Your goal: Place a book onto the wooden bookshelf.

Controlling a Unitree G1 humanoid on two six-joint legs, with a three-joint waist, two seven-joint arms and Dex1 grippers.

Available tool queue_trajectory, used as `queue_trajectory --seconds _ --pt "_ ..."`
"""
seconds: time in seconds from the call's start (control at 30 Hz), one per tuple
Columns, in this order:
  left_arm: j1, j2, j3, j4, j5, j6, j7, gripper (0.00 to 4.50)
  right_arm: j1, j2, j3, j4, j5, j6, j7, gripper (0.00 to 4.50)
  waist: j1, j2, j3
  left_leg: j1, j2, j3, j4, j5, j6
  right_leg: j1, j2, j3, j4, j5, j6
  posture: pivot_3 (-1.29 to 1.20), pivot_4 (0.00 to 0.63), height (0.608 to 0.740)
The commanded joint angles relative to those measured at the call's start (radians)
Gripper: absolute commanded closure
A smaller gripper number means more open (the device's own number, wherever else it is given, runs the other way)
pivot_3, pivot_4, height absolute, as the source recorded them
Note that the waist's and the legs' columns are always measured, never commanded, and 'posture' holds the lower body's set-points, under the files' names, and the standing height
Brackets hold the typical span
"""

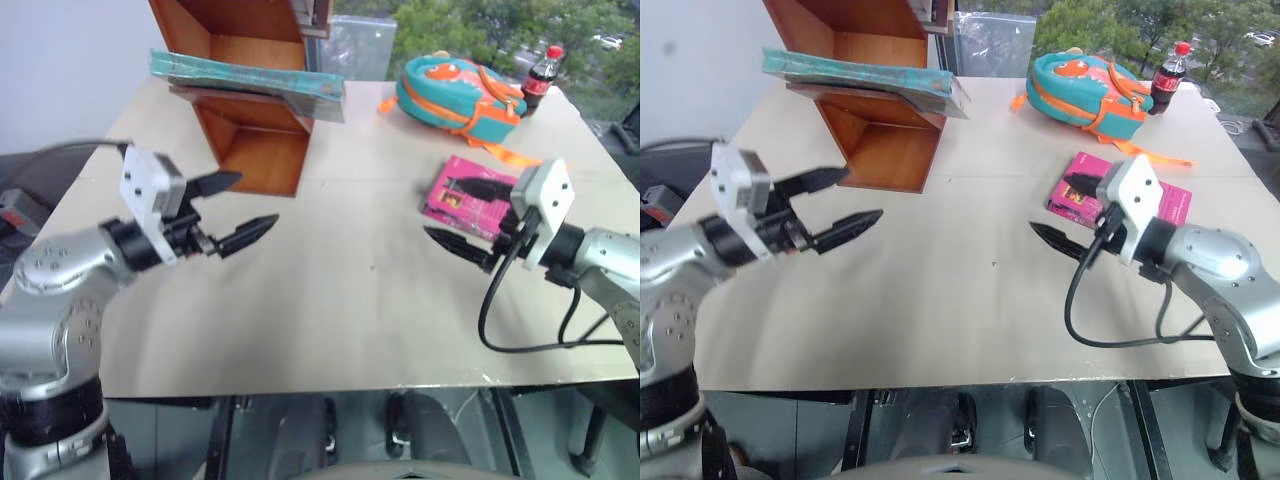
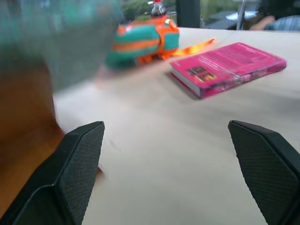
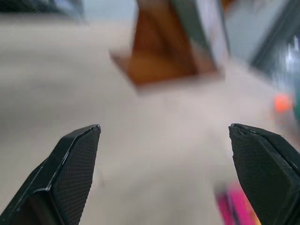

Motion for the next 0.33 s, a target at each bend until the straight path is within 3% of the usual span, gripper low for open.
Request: queue_trajectory --seconds 0.03,0.17,0.33 --pt "0.181 -0.027 0.057 -0.070 0.006 -0.075 0.008 0.02 0.165 -0.073 -0.126 -0.015 -0.062 -0.037 0.062 0.00 0.004 0.000 0.000 0.000 0.000 0.000 -0.001 0.000 0.000 0.000 0.000 0.000 0.000 0.000 0.000 0.00 0.150 0.740" --pt "0.346 -0.022 0.097 -0.048 0.037 -0.166 -0.013 0.02 0.355 -0.122 -0.274 -0.034 -0.103 -0.032 0.108 0.00 0.013 0.001 0.000 -0.001 0.001 0.000 -0.001 0.000 0.000 -0.002 0.000 0.000 -0.001 -0.001 -0.002 0.00 0.150 0.740" --pt "0.382 0.015 0.105 0.010 0.043 -0.247 -0.043 0.02 0.440 -0.124 -0.359 -0.045 -0.108 -0.011 0.123 0.00 0.015 0.002 -0.001 0.000 0.001 -0.001 -0.001 -0.004 -0.003 0.000 -0.002 -0.001 -0.001 -0.002 -0.006 0.00 0.150 0.740"
